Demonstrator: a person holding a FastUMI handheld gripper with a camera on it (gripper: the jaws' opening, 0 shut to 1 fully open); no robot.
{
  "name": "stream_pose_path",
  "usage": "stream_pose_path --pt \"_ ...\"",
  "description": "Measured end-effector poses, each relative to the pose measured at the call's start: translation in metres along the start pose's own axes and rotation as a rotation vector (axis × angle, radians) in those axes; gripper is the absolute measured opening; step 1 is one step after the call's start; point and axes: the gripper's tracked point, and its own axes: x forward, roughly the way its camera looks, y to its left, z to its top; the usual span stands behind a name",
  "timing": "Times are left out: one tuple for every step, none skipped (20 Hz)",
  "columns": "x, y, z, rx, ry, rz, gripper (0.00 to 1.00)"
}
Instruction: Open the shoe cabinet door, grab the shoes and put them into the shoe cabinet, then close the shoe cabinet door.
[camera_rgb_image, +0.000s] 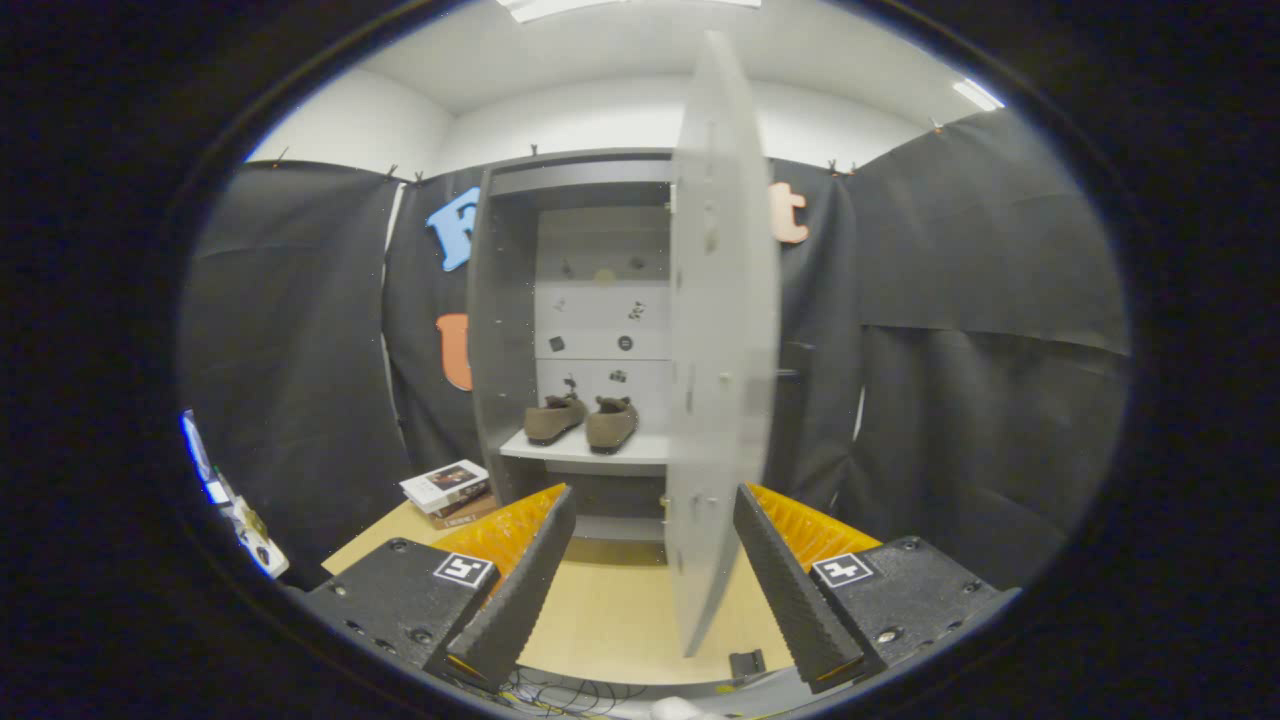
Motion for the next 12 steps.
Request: stream_pose_path --pt "-0.004 -0.021 0.002 0.005 -0.008 -0.016 1.0" --pt "-0.007 -0.041 0.005 0.01 -0.012 -0.027 1.0" --pt "-0.006 -0.058 0.008 0.018 -0.024 -0.031 1.0" --pt "-0.005 -0.075 0.01 0.026 -0.026 -0.029 1.0" --pt "-0.003 -0.089 0.012 0.034 -0.034 -0.022 1.0" --pt "0.002 -0.099 0.008 0.041 -0.033 -0.015 1.0" --pt "0.007 -0.112 0.009 0.044 -0.04 -0.004 1.0" --pt "0.013 -0.125 0.012 0.047 -0.043 0.003 1.0" --pt "0.022 -0.133 0.017 0.049 -0.046 0.021 1.0" --pt "0.031 -0.136 0.016 0.054 -0.041 0.047 1.0" --pt "0.04 -0.136 0.016 0.061 -0.038 0.078 1.0" --pt "0.05 -0.135 0.016 0.066 -0.029 0.11 1.0"
